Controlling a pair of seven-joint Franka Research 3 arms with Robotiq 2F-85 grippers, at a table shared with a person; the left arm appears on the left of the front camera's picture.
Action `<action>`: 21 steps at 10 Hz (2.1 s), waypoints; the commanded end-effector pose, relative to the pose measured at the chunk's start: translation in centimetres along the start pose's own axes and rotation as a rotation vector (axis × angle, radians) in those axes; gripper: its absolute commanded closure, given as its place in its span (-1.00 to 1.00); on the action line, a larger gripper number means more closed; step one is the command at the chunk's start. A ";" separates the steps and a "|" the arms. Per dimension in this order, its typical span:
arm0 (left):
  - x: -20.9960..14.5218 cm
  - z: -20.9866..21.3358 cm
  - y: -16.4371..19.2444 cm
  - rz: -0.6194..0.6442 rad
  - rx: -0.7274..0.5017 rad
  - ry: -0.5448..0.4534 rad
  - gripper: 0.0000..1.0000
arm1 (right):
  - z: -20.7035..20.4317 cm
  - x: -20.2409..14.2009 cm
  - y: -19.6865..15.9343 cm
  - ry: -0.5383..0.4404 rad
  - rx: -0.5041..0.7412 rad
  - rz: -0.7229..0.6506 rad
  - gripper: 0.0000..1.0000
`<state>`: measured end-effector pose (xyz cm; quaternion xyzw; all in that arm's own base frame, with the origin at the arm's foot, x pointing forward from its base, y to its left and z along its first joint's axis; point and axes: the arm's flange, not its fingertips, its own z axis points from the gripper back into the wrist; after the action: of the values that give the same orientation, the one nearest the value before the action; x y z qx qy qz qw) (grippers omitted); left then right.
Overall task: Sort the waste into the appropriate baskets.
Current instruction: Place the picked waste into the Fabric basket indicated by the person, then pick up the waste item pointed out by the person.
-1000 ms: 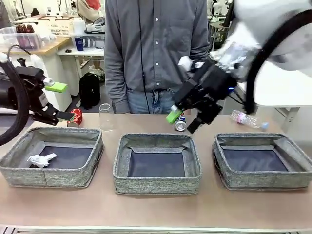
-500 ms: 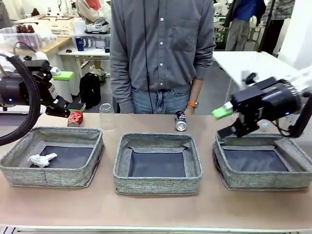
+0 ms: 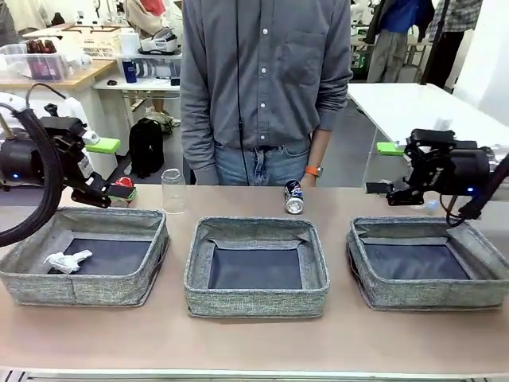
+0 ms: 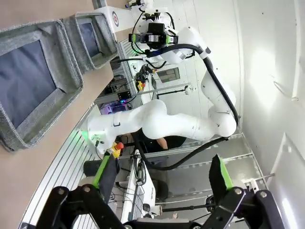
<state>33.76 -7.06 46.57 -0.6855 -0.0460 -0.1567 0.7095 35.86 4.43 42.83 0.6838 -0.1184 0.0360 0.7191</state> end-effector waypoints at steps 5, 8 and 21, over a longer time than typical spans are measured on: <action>0.0 -0.3 -0.5 -0.011 -0.012 0.001 -1.00 | 0.2 -0.4 1.2 0.027 0.013 0.066 -1.00; 0.0 -0.3 -0.5 -0.011 -0.012 0.001 -1.00 | 0.2 -0.4 1.2 0.027 0.013 0.066 -1.00; 0.0 -0.3 -0.5 -0.011 -0.012 0.001 -1.00 | 0.2 -0.4 1.2 0.027 0.013 0.066 -1.00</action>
<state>33.72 -7.15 46.69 -0.6859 -0.0458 -0.1588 0.7087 35.26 4.48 43.96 0.6844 -0.1245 0.0582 0.7161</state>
